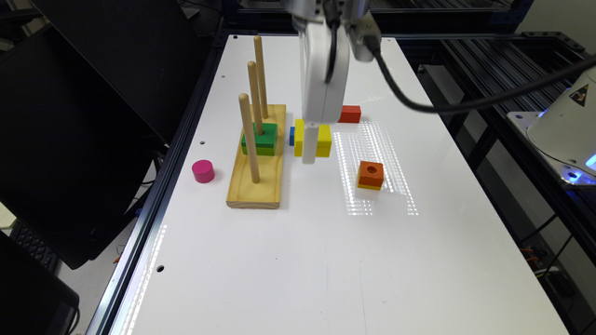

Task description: Pick up yellow block.

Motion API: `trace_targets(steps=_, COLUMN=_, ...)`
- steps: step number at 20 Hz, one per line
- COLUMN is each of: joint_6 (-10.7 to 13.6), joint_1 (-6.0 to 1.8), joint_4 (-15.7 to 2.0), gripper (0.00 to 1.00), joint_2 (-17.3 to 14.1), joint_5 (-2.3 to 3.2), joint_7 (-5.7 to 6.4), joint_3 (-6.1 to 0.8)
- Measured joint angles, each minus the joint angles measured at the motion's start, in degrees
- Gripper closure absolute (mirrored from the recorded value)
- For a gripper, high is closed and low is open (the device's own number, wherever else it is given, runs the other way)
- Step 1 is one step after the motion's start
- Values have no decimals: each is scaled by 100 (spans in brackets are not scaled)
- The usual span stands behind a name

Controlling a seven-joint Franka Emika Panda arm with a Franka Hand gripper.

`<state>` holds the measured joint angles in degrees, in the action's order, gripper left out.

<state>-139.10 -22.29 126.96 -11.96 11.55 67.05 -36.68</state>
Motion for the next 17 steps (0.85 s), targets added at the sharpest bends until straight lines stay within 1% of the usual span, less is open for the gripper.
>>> trace_targets(steps=1, joint_6=55, joint_1=-27, joint_4=0, gripper=100, joint_2=76, joint_5=-66, joint_7=-46, joint_3=-36)
trace_targets(steps=2, joint_6=118, joint_1=-58, joint_4=2, gripper=100, joint_2=158, joint_5=-148, joint_7=-100, joint_3=-69)
trace_targets(steps=3, joint_6=142, joint_1=-81, joint_4=9, gripper=100, joint_2=201, joint_5=-188, joint_7=-144, joint_3=-96)
trace_targets(steps=5, joint_6=157, joint_1=-125, joint_4=27, gripper=100, joint_2=235, joint_5=-240, joint_7=-196, joint_3=-116)
trace_targets(steps=7, joint_6=159, joint_1=-171, joint_4=39, gripper=100, joint_2=238, joint_5=-252, joint_7=-240, joint_3=-132)
trace_targets(steps=8, joint_6=159, joint_1=-198, joint_4=39, gripper=100, joint_2=240, joint_5=-270, joint_7=-255, joint_3=-135)
trace_targets(steps=11, joint_6=222, joint_1=-272, joint_4=10, gripper=100, joint_2=325, joint_5=-339, joint_7=-340, joint_3=-203)
trace_targets(steps=13, joint_6=372, joint_1=-332, joint_4=-28, gripper=100, joint_2=486, joint_5=-484, joint_7=-412, joint_3=-262)
trace_targets(steps=14, joint_6=494, joint_1=-369, joint_4=-46, gripper=100, joint_2=624, joint_5=-589, joint_7=-500, joint_3=-309)
trace_targets(steps=15, joint_6=568, joint_1=-399, joint_4=-45, gripper=100, joint_2=713, joint_5=-675, joint_7=-538, joint_3=-334)
trace_targets(steps=16, joint_6=597, joint_1=-412, joint_4=-39, gripper=100, joint_2=760, joint_5=-710, joint_7=-574, joint_3=-349)
trace_targets(steps=17, joint_6=614, joint_1=-428, joint_4=-31, gripper=100, joint_2=799, joint_5=-764, joint_7=-600, joint_3=-366)
